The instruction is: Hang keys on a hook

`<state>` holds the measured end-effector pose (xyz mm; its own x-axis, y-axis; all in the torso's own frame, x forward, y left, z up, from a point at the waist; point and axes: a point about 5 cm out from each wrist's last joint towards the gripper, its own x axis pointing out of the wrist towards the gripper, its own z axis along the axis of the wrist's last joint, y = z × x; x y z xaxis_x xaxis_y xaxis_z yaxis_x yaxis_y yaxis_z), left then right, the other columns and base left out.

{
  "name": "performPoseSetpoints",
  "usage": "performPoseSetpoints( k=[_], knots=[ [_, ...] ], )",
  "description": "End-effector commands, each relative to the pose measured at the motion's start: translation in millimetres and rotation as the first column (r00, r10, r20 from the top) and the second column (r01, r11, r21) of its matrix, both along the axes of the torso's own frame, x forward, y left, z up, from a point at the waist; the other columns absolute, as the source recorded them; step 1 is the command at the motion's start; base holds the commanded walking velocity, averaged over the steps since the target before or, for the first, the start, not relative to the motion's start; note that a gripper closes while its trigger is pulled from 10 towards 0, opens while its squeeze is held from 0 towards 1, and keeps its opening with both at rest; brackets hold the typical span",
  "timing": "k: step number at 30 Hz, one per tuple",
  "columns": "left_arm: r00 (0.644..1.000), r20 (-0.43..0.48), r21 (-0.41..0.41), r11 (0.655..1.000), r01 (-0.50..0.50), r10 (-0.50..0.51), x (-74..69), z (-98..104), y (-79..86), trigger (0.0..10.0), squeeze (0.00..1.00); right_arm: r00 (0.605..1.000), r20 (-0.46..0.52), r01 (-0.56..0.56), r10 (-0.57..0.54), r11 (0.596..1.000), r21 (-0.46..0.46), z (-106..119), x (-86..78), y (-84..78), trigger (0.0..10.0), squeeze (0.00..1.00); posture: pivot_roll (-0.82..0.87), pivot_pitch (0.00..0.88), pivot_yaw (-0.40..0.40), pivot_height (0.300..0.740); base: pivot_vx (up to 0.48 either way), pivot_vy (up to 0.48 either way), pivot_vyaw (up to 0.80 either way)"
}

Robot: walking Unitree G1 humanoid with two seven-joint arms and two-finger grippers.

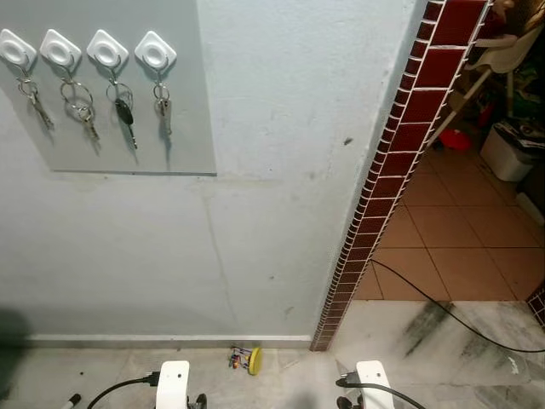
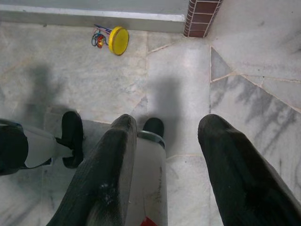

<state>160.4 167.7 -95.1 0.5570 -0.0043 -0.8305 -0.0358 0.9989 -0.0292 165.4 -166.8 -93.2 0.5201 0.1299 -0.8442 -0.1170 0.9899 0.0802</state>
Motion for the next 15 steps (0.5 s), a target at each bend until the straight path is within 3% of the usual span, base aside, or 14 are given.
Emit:
performPoseSetpoints(
  k=[1, 4, 15],
  knots=[
    [1.000, 0.000, -0.004, 1.000, 0.003, -0.003, 1.2, 0.6, 2.3, 10.0, 0.00, 1.000, 0.010, 0.009, -0.009, 1.000, 0.000, 1.4, 3.0, -1.5, 10.0, 0.00, -0.16, 0.000, -0.003, 0.740, 0.000, 0.000, 0.00],
    [1.000, 0.000, -0.008, 1.000, -0.001, 0.001, 1.4, 0.7, 2.0, 10.0, 0.00, 1.000, 0.011, 0.010, -0.010, 1.000, 0.000, 1.6, 3.4, -1.5, 10.0, 0.00, -0.16, 0.000, -0.005, 0.740, 0.000, 0.000, 0.00],
    [1.000, -0.005, -0.010, 1.000, 0.002, -0.002, 1.2, 0.4, 1.1, 10.0, 0.00, 1.000, 0.012, 0.007, -0.007, 1.000, 0.001, 1.9, 4.0, -1.5, 10.0, 0.00, -0.16, 0.000, -0.005, 0.740, 0.000, 0.458, 0.00]
  ],
)
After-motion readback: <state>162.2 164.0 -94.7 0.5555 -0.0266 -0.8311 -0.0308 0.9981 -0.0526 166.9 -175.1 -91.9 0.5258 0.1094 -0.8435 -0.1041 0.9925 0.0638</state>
